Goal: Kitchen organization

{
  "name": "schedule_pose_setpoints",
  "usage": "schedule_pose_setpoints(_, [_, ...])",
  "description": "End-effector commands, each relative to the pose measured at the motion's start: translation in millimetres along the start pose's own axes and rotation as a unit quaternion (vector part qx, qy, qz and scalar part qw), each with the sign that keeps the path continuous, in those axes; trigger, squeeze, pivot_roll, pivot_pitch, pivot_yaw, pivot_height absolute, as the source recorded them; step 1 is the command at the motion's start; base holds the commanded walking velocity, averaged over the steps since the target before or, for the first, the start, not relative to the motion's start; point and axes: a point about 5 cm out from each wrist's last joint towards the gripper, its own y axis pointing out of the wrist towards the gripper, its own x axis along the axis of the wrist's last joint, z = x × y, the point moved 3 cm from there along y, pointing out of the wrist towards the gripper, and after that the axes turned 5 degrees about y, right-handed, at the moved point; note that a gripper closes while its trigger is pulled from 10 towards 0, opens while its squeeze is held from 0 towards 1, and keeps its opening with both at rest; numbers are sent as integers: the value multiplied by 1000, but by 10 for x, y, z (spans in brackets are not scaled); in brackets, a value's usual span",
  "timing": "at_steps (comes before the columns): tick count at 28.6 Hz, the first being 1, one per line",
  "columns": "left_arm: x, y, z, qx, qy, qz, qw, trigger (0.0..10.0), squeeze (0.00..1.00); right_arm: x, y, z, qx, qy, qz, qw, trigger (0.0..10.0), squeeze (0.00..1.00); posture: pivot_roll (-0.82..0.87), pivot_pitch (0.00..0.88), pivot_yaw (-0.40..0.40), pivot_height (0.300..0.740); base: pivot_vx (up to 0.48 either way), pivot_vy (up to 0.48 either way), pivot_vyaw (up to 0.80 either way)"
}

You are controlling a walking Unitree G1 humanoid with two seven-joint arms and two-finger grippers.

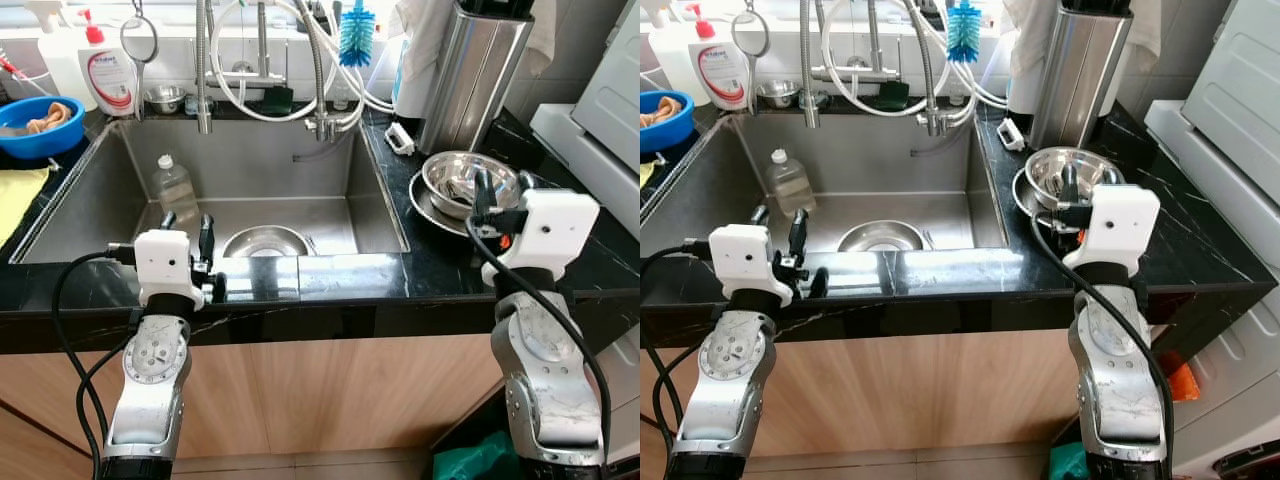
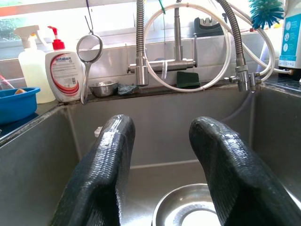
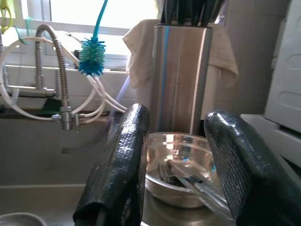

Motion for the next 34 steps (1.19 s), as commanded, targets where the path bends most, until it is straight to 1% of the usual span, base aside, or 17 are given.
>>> schedule_pose_setpoints(1, [-22,-15,-30,-8,-4,7,1000,10000,0,-46,-4,43,14,5,11,1000,10000,0,-78,0,-39,706,0,0,0])
schedule_pose_setpoints(3, [-27,-16,-30,-8,-5,8,1000,10000,0,-131,-13,114,39,-3,24,999,10000,0,-74,0,-39,706,0,0,0])
schedule_pose_setpoints(5, [-29,-21,-35,-8,-6,7,1000,10000,0,-170,-26,142,48,-8,25,999,10000,0,-79,0,-39,706,0,0,0])
schedule_pose_setpoints(7, [-30,-25,-45,-9,-7,7,1000,10000,0,-192,-49,124,40,-12,17,999,10000,0,-78,0,-40,706,0,0,0])
schedule_pose_setpoints(9, [-23,-25,-68,-10,-9,7,1000,10000,0,-257,-106,77,33,-1,21,999,10000,0,-67,0,-38,706,0,0,0])
schedule_pose_setpoints(13, [-21,-29,-78,-12,-10,6,1000,10000,0,-289,-157,38,31,-2,24,999,10000,0,-75,0,-36,706,0,0,0])
schedule_pose_setpoints(15, [-27,-32,-79,-13,-9,7,1000,10000,0,-290,-160,22,26,-9,26,999,10000,0,-77,0,-36,706,0,0,0])
schedule_pose_setpoints(18, [-34,-32,-81,-14,-10,8,1000,10000,0,-352,-168,1,25,-15,40,999,10000,0,-77,0,-38,706,0,0,0])
schedule_pose_setpoints(20, [-24,-18,-80,-14,-10,7,1000,10000,0,-409,-168,-22,16,-4,52,999,10000,0,-74,0,-39,706,0,0,0])
schedule_pose_setpoints(22, [-21,-12,-76,-14,-9,6,1000,10000,0,-445,-166,-28,14,-7,58,998,10000,0,-74,0,-39,706,0,0,0])
schedule_pose_setpoints(24, [-25,-12,-75,-14,-8,7,1000,10000,0,-445,-166,-28,14,-8,58,998,10000,0,-74,0,-39,706,0,0,0])
schedule_pose_setpoints(27, [-53,-26,-62,-11,-6,14,1000,10000,0,-414,-151,-34,6,6,50,999,10000,0,-74,0,-40,706,0,0,0])
schedule_pose_setpoints(31, [-50,-30,-58,-10,-7,14,1000,10000,0,-407,-120,-59,-4,2,50,999,10000,0,-69,0,-41,706,0,0,0])
schedule_pose_setpoints(33, [-53,-26,-56,-10,-6,15,1000,10000,0,-473,-121,-77,-13,-5,70,997,10000,0,-70,0,-41,706,0,0,0])
schedule_pose_setpoints(34, [-51,-23,-55,-10,-6,15,1000,10000,0,-485,-125,-86,-18,-1,73,997,10000,0,-72,0,-39,706,0,0,0])
